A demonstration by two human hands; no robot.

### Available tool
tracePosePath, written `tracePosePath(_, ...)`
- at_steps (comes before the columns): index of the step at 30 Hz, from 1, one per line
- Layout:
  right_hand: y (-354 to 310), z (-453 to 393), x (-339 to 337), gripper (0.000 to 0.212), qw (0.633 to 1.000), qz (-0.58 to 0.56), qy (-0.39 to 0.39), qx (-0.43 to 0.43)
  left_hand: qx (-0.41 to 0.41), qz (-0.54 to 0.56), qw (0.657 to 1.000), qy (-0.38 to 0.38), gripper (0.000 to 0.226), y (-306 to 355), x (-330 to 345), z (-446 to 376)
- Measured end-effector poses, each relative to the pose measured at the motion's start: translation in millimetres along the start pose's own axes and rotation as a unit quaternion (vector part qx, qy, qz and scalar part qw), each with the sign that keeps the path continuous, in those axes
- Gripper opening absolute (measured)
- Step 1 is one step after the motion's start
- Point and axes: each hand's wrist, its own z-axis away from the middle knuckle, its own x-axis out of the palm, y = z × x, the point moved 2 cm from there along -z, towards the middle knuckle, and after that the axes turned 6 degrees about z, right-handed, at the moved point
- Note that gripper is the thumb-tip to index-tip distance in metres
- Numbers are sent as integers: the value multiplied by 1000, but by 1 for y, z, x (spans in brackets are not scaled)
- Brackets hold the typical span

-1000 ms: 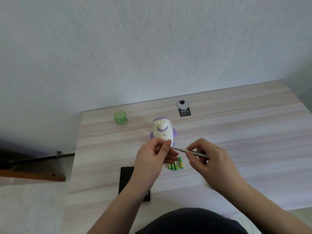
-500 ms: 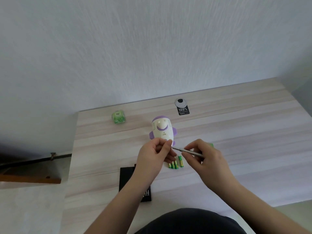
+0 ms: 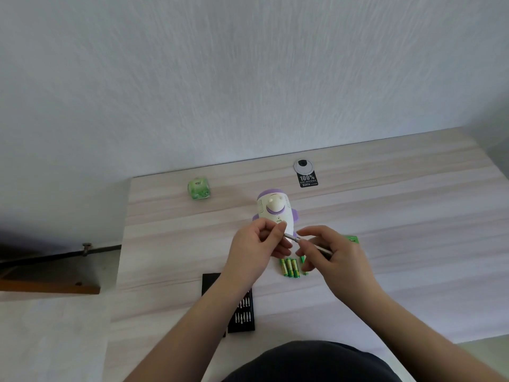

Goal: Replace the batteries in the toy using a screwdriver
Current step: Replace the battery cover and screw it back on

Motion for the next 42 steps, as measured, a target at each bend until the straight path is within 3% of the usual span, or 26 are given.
tracePosePath(5, 1, -10, 3, 11, 1000, -13, 8, 17, -5, 23, 1000, 2, 29, -2, -3, -12)
tracePosePath(14, 5, -25, 2, 10, 999, -32, 7, 33, -59, 92, 993, 47, 57, -6, -1, -30)
tracePosePath(16, 8, -28, 1, 12, 999, -38, 4, 39, -41, 82, 991, 93, 57, -14, -6, -37)
tracePosePath(19, 16, -33, 1, 12, 997, -54, 0, 50, 44, -24, 988, 144, 37, -34, -19, -48)
tracePosePath(21, 23, -37, 2, 13, 997, -51, 0, 60, 78, -107, 985, 109, 25, -48, -27, -56)
tracePosePath(22, 27, -40, 2, 12, 997, -46, 1, 67, 86, -150, 982, 81, 32, -53, -31, -59)
tracePosePath(24, 33, -44, 3, 10, 997, -31, 3, 75, 101, -212, 972, 30, 55, -57, -34, -63)
tracePosePath(28, 43, -52, 7, 6, 996, 39, 20, 80, 86, -211, 974, -10, 107, -66, -32, -77)
tracePosePath(30, 46, -57, 11, 3, 995, 42, 19, 92, 67, -212, 975, -12, 119, -72, -30, -87)
tracePosePath(36, 52, -69, 22, 8, 992, 23, 25, 121, 114, -247, 960, -70, 85, -79, -27, -102)
tracePosePath(42, 55, -73, 25, 11, 990, 45, 27, 131, 124, -245, 959, -68, 84, -83, -30, -105)
